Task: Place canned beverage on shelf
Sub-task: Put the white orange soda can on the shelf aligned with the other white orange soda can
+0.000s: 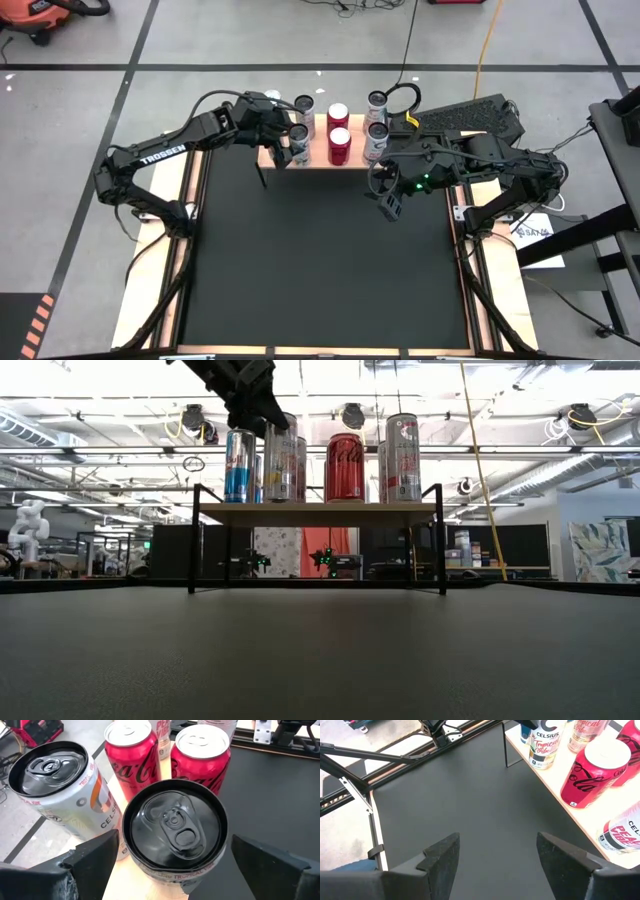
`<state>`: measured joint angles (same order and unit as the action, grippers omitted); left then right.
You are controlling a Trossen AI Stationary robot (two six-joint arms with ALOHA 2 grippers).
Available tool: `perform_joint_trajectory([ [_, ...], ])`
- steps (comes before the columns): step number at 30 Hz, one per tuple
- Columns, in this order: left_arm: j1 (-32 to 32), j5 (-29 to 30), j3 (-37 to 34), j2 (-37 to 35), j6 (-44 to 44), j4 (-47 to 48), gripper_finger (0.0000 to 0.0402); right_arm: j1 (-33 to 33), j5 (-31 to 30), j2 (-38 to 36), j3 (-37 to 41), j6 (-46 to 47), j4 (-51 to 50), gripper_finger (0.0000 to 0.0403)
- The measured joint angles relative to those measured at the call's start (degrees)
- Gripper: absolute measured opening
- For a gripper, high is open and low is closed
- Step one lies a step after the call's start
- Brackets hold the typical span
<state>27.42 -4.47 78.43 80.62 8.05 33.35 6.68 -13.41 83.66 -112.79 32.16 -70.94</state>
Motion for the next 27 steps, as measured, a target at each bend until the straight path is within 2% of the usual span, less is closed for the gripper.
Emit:
perform_joint_trajectory([
  [3,0.0,0.0,0.0,0.0,0.5,0.0,0.0378,0.0,0.0,0.0,0.0,0.1,0.0,0.0247],
  [15,0.0,0.1,0.0,0.0,1.5,0.3,0.0293,0.0,0.0,0.0,0.0,0.1,0.0,0.0247],
  [27,0.0,0.6,0.0,0.0,2.4,0.3,0.0264,0.0,0.0,0.0,0.0,0.1,0.0,0.0247],
])
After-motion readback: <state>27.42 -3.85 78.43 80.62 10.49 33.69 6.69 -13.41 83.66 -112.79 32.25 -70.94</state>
